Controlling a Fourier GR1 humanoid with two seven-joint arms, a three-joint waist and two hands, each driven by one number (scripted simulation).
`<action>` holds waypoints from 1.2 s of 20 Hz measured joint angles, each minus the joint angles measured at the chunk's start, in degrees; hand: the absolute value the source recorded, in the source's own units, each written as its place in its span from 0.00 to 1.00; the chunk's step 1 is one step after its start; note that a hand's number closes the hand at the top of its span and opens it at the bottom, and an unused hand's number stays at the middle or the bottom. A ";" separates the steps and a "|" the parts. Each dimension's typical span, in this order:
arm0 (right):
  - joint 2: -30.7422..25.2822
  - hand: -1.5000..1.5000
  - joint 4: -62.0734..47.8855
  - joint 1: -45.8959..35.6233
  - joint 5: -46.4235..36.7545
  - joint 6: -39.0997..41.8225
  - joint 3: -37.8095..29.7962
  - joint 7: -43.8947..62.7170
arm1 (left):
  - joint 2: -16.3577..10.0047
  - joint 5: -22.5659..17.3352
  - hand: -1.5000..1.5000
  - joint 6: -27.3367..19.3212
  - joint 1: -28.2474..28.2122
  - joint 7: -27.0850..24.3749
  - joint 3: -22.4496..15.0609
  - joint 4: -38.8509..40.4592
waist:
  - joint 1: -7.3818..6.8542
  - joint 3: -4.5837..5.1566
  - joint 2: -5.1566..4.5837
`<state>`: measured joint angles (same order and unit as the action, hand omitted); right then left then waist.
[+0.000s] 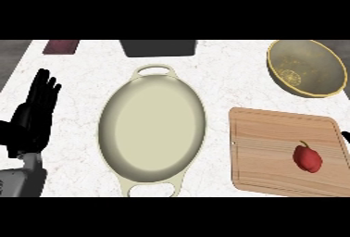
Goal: Pick the bell pepper from the cutting board and place it in the pot
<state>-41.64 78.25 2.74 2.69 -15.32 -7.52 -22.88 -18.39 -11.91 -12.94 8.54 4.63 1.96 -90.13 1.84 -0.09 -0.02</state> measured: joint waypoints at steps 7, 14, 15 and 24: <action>-4.30 0.00 2.48 7.52 0.19 6.30 -5.92 -7.01 | -0.40 0.50 0.50 0.53 1.12 4.86 -0.04 -2.47 | -1.00 0.08 0.14; -13.48 0.00 12.77 12.85 -5.09 14.15 -0.71 9.49 | 0.06 1.46 0.50 -0.19 1.98 6.74 -0.67 -3.12 | -1.28 0.28 0.10; -14.61 0.00 14.09 13.00 -6.30 15.02 0.49 12.30 | 0.17 1.53 0.50 -0.28 2.00 7.07 -0.82 -3.34 | -1.52 0.29 0.07; -17.02 0.00 23.04 7.17 -13.78 24.51 12.83 37.49 | -0.08 1.61 0.50 0.63 4.05 8.91 -0.57 -3.39 | -2.66 0.20 -0.13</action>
<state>-58.66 101.29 9.91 -11.09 9.19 5.32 14.61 -18.47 -10.30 -12.32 12.59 13.55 1.39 -93.52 -0.82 0.10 -0.15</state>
